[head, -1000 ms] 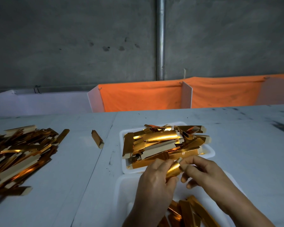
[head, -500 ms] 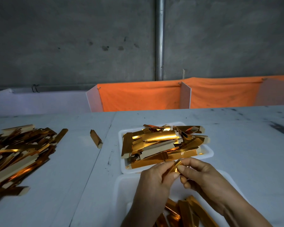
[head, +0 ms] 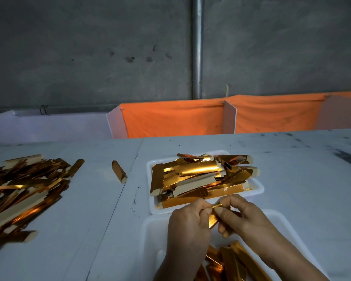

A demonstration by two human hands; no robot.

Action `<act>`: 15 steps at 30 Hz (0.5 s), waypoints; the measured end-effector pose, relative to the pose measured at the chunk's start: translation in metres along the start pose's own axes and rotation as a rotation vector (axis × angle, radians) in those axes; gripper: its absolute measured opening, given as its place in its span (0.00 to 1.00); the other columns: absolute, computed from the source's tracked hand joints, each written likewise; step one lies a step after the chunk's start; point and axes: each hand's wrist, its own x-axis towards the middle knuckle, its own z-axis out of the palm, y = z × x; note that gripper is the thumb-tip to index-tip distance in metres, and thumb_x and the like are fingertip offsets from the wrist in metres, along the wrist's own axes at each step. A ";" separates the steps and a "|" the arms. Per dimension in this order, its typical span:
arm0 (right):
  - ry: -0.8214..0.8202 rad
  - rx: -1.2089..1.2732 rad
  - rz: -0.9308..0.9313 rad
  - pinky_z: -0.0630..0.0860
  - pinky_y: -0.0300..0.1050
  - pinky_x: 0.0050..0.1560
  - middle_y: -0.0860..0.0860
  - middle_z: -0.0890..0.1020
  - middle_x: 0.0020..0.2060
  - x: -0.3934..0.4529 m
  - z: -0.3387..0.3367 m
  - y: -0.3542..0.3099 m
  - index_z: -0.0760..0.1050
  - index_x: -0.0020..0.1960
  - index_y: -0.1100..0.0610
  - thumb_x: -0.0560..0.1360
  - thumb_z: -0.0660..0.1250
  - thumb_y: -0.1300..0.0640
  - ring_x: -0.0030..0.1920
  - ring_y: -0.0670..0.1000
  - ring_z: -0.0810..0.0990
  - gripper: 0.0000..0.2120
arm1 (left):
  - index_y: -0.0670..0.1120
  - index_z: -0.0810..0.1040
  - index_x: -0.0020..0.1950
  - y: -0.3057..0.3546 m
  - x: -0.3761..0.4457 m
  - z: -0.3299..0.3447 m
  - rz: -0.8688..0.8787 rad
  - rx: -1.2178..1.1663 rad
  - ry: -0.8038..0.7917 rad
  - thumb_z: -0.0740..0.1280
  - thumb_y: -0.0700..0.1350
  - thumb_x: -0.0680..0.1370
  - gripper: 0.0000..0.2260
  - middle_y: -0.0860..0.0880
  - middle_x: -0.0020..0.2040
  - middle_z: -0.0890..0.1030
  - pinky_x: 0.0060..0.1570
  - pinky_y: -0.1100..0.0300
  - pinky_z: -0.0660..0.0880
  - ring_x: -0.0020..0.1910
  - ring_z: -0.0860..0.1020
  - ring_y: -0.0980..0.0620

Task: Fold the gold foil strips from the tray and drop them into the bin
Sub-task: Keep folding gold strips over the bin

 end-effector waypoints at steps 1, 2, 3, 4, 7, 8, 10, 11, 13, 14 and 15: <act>0.002 -0.019 -0.001 0.76 0.36 0.36 0.52 0.80 0.28 0.000 0.001 0.001 0.77 0.45 0.57 0.78 0.64 0.58 0.31 0.48 0.79 0.06 | 0.54 0.76 0.59 -0.001 0.001 0.001 0.009 0.051 0.001 0.57 0.49 0.82 0.10 0.58 0.48 0.78 0.44 0.73 0.69 0.47 0.76 0.58; 0.010 -0.032 0.008 0.76 0.36 0.36 0.52 0.81 0.28 0.001 0.002 0.001 0.77 0.45 0.57 0.79 0.63 0.57 0.31 0.48 0.79 0.06 | 0.54 0.75 0.61 -0.002 0.002 0.002 0.011 0.095 -0.006 0.57 0.49 0.82 0.11 0.57 0.50 0.78 0.46 0.72 0.70 0.48 0.76 0.58; 0.024 -0.032 0.022 0.77 0.36 0.37 0.53 0.81 0.28 0.002 0.003 0.002 0.77 0.45 0.58 0.79 0.63 0.57 0.30 0.48 0.80 0.07 | 0.54 0.74 0.63 -0.002 0.002 0.003 0.011 0.128 -0.022 0.57 0.48 0.82 0.11 0.56 0.53 0.78 0.48 0.72 0.70 0.50 0.76 0.57; 0.040 -0.020 0.041 0.77 0.37 0.37 0.53 0.82 0.28 0.002 0.003 0.002 0.77 0.45 0.58 0.79 0.63 0.58 0.30 0.48 0.80 0.07 | 0.54 0.72 0.65 -0.002 0.002 0.004 0.022 0.148 -0.039 0.58 0.48 0.82 0.13 0.56 0.56 0.77 0.51 0.71 0.70 0.53 0.75 0.57; 0.079 0.047 0.070 0.77 0.38 0.37 0.54 0.81 0.28 0.003 -0.001 0.002 0.78 0.44 0.59 0.79 0.63 0.58 0.29 0.48 0.79 0.09 | 0.55 0.67 0.71 0.000 -0.002 0.007 0.112 0.134 -0.046 0.58 0.50 0.81 0.17 0.58 0.66 0.71 0.57 0.75 0.64 0.61 0.68 0.63; 0.086 0.059 0.067 0.77 0.38 0.37 0.54 0.81 0.28 0.003 -0.003 0.001 0.78 0.44 0.60 0.79 0.63 0.58 0.28 0.48 0.78 0.09 | 0.56 0.66 0.72 0.001 -0.004 0.006 0.133 0.116 -0.052 0.58 0.51 0.81 0.18 0.59 0.67 0.69 0.57 0.77 0.62 0.61 0.66 0.65; 0.087 0.071 0.061 0.77 0.37 0.36 0.54 0.80 0.27 0.002 -0.005 0.002 0.78 0.44 0.60 0.79 0.63 0.57 0.28 0.47 0.78 0.09 | 0.57 0.63 0.73 0.001 -0.006 0.007 0.163 0.116 -0.092 0.59 0.51 0.81 0.20 0.60 0.68 0.66 0.53 0.80 0.58 0.62 0.64 0.65; 0.082 0.086 0.064 0.76 0.37 0.36 0.55 0.80 0.28 0.001 -0.005 0.002 0.78 0.44 0.60 0.79 0.62 0.57 0.28 0.47 0.78 0.09 | 0.57 0.62 0.73 -0.001 -0.006 0.008 0.170 0.120 -0.107 0.59 0.51 0.81 0.21 0.61 0.67 0.65 0.51 0.82 0.56 0.61 0.62 0.65; 0.060 0.110 0.079 0.76 0.37 0.37 0.55 0.81 0.29 0.001 -0.004 0.002 0.79 0.45 0.59 0.79 0.62 0.55 0.30 0.48 0.79 0.11 | 0.59 0.63 0.72 -0.003 -0.005 0.007 0.161 0.110 -0.103 0.60 0.51 0.80 0.20 0.62 0.66 0.65 0.47 0.84 0.55 0.58 0.60 0.67; 0.048 0.128 0.087 0.76 0.38 0.37 0.55 0.81 0.30 0.001 -0.004 0.001 0.79 0.45 0.59 0.79 0.61 0.53 0.31 0.49 0.79 0.12 | 0.59 0.64 0.71 -0.003 -0.005 0.006 0.146 0.088 -0.091 0.61 0.51 0.80 0.19 0.63 0.65 0.66 0.46 0.84 0.57 0.56 0.61 0.68; 0.043 0.157 0.093 0.76 0.39 0.37 0.56 0.81 0.30 0.001 -0.004 0.001 0.78 0.46 0.59 0.79 0.60 0.51 0.31 0.49 0.79 0.14 | 0.60 0.66 0.69 -0.003 -0.005 0.005 0.115 0.050 -0.083 0.63 0.50 0.79 0.19 0.63 0.63 0.67 0.46 0.83 0.59 0.55 0.62 0.67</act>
